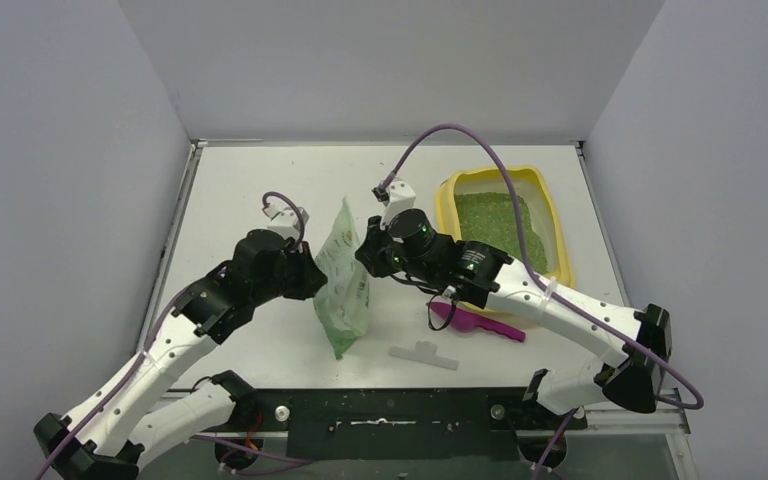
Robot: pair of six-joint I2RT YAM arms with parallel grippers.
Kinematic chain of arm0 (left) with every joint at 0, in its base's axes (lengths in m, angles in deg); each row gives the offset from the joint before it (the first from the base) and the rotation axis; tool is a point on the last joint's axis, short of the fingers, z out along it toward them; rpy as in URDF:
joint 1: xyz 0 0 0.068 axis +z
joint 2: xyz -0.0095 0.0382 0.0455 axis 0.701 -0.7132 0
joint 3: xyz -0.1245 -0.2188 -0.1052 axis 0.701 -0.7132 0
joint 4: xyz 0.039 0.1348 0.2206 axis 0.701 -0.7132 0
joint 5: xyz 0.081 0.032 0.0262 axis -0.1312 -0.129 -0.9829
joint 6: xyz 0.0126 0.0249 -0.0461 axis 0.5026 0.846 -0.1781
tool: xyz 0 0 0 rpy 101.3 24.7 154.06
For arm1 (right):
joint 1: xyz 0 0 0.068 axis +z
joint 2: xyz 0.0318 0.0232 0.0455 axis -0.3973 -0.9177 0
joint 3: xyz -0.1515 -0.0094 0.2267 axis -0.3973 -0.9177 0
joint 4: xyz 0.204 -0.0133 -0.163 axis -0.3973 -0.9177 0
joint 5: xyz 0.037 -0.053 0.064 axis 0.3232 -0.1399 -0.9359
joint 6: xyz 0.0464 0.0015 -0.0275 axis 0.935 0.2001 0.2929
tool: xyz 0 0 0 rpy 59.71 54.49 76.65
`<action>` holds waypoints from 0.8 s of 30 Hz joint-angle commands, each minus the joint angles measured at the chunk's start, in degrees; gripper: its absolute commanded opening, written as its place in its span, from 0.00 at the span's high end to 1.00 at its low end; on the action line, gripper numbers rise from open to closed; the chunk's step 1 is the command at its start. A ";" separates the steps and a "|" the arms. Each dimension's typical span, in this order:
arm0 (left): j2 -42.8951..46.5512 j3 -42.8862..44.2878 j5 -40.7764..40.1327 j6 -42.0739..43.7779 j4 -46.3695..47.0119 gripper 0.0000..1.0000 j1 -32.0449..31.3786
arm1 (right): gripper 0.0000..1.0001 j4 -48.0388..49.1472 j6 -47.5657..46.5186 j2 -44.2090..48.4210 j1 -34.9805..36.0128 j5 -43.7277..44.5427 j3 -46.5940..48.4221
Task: Fill the litter box with clean litter
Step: Open the cat litter bag at the center of the board.
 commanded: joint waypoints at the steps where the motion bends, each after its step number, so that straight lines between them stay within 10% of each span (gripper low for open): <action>1: 3.21 8.66 -18.95 5.19 -9.87 1.00 0.12 | 1.00 -6.27 -3.98 4.33 -0.29 11.89 3.57; 8: 1.76 8.82 -8.57 6.81 -3.76 1.00 -0.52 | 1.00 -8.27 -3.45 4.50 -0.34 9.63 3.53; 14: -1.85 3.42 12.54 2.12 12.06 0.57 -0.49 | 1.00 -6.03 -3.28 4.94 -0.36 8.15 3.27; 24: -5.10 -1.06 22.15 -3.56 25.51 0.54 -0.91 | 1.00 -5.15 -2.21 5.54 -0.36 7.42 3.18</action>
